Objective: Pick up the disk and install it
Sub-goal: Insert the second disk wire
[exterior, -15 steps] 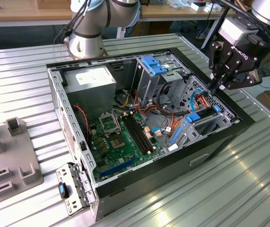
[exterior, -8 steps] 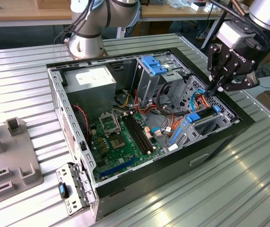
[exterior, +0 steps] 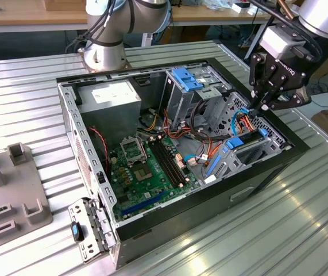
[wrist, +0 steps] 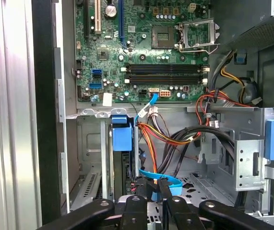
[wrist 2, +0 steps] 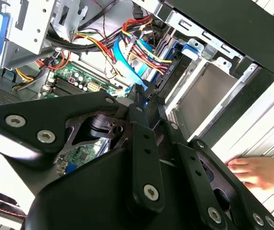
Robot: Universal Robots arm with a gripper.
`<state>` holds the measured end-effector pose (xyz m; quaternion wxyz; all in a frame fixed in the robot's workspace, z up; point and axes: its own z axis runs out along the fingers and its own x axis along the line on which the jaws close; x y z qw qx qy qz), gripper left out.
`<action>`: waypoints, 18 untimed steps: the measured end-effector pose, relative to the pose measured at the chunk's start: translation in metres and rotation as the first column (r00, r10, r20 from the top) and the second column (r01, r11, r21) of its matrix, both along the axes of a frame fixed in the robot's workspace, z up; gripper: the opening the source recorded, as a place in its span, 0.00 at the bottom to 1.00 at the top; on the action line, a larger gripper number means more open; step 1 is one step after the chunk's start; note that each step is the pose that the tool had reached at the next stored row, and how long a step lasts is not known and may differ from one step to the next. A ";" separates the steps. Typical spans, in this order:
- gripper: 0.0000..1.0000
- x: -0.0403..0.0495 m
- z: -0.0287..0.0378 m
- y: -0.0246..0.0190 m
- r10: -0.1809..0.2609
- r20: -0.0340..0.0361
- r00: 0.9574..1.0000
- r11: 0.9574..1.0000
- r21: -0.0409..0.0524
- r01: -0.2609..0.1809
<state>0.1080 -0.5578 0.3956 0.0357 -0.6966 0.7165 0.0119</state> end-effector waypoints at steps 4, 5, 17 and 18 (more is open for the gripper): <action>0.31 0.0019 -0.0004 0.0003 0.000 0.000 1.000 1.000 0.000 0.000; 0.31 0.0046 -0.0010 0.0007 0.000 0.000 1.000 1.000 0.000 0.000; 0.31 0.0106 -0.0137 0.0023 0.000 -0.001 1.000 1.000 0.000 0.000; 0.31 0.0106 -0.0138 0.0023 0.000 -0.001 1.000 1.000 0.000 0.000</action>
